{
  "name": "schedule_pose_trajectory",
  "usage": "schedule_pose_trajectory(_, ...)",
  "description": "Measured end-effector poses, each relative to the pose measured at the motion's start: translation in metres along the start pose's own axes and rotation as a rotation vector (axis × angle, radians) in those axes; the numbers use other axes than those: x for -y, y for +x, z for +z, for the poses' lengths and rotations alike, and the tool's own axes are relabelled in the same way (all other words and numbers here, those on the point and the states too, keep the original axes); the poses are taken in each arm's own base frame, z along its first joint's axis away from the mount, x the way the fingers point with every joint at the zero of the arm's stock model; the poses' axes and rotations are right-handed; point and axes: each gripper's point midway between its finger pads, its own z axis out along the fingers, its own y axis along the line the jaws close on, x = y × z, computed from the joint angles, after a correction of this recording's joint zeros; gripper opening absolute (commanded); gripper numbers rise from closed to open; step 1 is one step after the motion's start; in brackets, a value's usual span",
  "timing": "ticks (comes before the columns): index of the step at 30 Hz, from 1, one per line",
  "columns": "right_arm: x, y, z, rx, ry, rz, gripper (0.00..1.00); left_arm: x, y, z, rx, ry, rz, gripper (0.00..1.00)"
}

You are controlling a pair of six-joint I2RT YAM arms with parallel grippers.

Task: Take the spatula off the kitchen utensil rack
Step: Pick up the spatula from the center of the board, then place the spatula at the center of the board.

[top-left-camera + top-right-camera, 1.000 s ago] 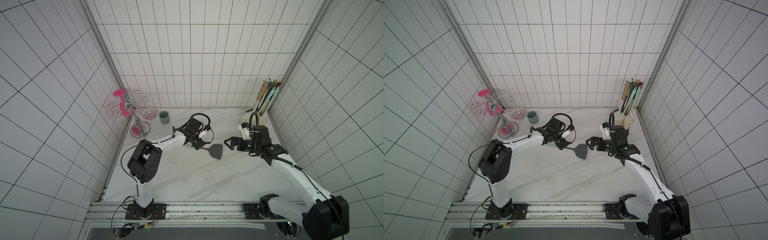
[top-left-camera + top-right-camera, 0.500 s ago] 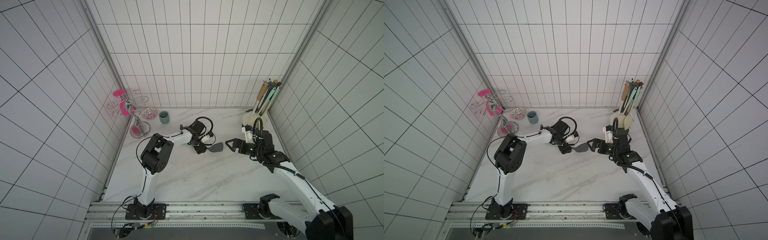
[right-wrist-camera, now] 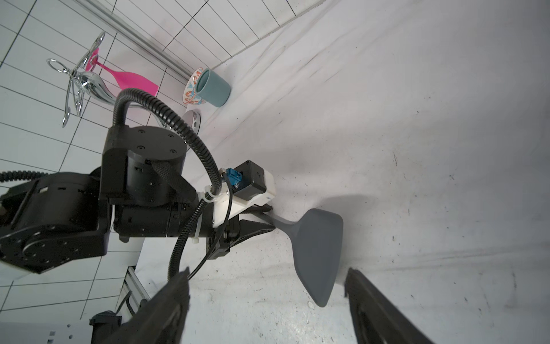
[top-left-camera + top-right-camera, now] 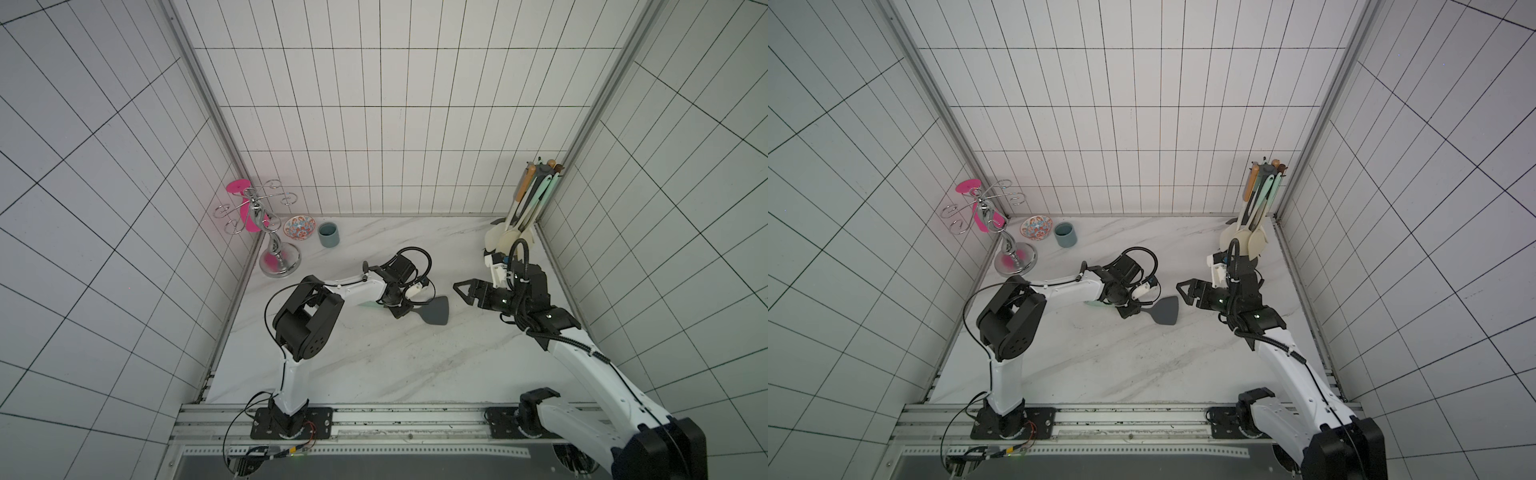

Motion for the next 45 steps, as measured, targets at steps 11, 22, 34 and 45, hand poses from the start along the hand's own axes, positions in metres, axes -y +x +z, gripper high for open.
schedule_pose_trajectory(11, 0.014, -0.004, -0.004, 0.07, 0.065, -0.027, 0.99, -0.01, 0.028, -0.014, -0.042, -0.117, -0.116, 0.0)
schedule_pose_trajectory(22, 0.025, 0.0, 0.001, 0.103, 0.082, -0.023, 0.99, -0.113, 0.081, -0.123, 0.013, -0.495, -0.421, 0.0)
schedule_pose_trajectory(34, 0.03, -0.002, 0.004, 0.114, 0.099, -0.019, 0.99, -0.182, 0.202, -0.178, -0.063, -0.758, -0.755, 0.0)
schedule_pose_trajectory(45, 0.028, -0.013, -0.013, 0.199, 0.128, -0.058, 0.99, -0.198, 0.286, -0.141, -0.193, -0.615, -0.935, 0.0)
